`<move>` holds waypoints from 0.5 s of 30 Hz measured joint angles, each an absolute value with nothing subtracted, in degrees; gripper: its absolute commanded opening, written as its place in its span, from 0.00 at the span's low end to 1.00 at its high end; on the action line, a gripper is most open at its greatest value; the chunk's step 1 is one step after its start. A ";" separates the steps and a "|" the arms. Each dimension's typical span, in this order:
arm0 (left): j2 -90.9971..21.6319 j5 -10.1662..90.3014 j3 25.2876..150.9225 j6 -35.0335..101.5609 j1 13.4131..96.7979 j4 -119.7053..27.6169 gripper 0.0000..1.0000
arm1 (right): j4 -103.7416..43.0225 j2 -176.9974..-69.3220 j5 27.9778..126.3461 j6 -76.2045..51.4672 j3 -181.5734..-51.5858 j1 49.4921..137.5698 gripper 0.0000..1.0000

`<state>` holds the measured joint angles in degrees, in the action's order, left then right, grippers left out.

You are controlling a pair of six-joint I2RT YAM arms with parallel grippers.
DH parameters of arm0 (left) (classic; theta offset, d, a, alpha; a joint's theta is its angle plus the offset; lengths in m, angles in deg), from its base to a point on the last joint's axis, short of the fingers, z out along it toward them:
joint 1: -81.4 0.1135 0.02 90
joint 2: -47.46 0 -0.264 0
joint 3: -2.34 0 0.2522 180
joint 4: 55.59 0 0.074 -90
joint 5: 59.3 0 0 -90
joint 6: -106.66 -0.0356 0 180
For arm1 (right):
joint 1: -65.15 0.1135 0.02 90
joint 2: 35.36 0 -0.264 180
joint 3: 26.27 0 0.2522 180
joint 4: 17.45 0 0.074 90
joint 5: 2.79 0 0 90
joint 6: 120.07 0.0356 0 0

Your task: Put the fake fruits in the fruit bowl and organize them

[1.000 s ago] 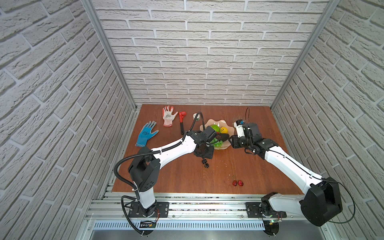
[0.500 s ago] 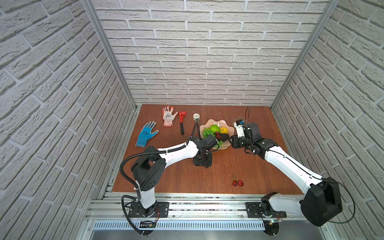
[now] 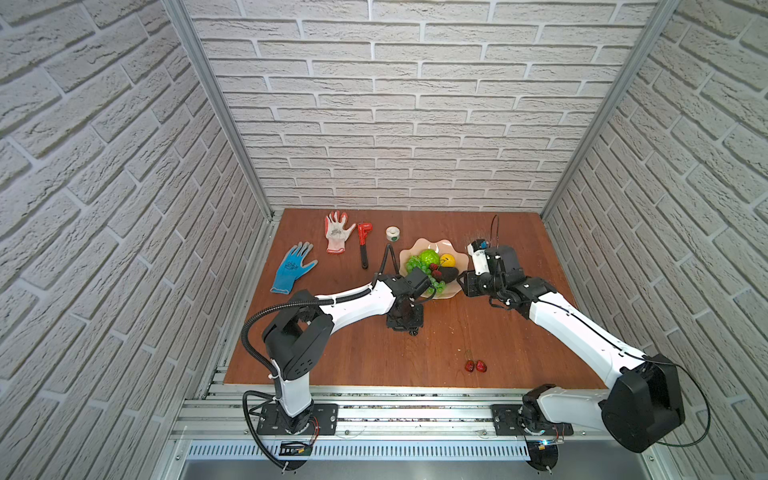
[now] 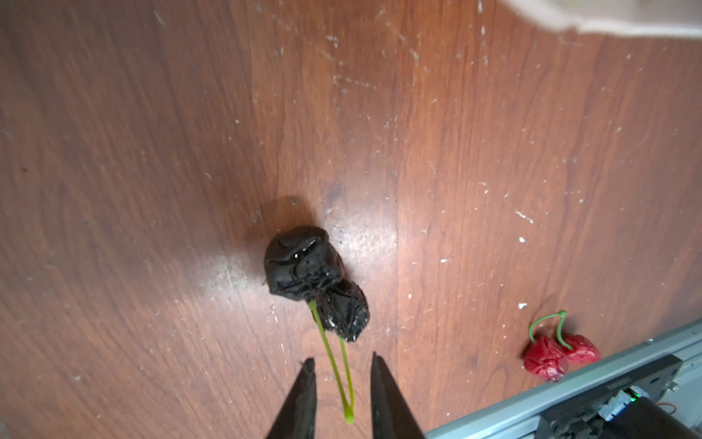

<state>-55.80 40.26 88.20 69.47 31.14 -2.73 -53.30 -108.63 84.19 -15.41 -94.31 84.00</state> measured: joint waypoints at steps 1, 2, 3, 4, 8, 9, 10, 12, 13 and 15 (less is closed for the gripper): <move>-55.91 40.43 88.11 69.47 31.14 -2.95 0.27 | -53.30 -108.63 84.21 -15.41 -94.31 84.00 0.41; -56.02 40.67 88.00 69.47 31.14 -3.10 0.28 | -53.30 -108.63 84.21 -15.41 -94.31 84.00 0.41; -56.13 40.85 87.96 69.47 31.14 -3.10 0.28 | -53.30 -108.63 84.21 -15.41 -94.31 84.00 0.41; -56.24 41.05 87.87 69.47 31.14 -3.21 0.28 | -53.30 -108.63 84.23 -15.41 -94.29 84.00 0.41; -56.39 41.50 87.68 69.50 31.14 -3.63 0.28 | -53.30 -108.63 84.36 -15.41 -93.98 84.00 0.41; -56.44 41.57 87.65 69.50 31.14 -3.76 0.26 | -53.30 -108.63 84.38 -15.41 -93.92 84.00 0.41; -56.48 41.66 87.59 69.52 31.14 -3.94 0.24 | -53.30 -108.63 84.41 -15.41 -93.89 84.00 0.41; -56.50 41.72 87.37 69.71 31.14 -4.20 0.20 | -53.27 -108.63 84.41 -15.41 -93.89 84.00 0.41; -56.50 41.77 87.24 69.80 31.14 -4.22 0.18 | -53.27 -108.63 84.41 -15.41 -93.89 84.00 0.41; -56.50 42.05 86.93 69.91 31.14 -4.29 0.13 | -53.27 -108.63 84.41 -15.41 -93.89 84.00 0.41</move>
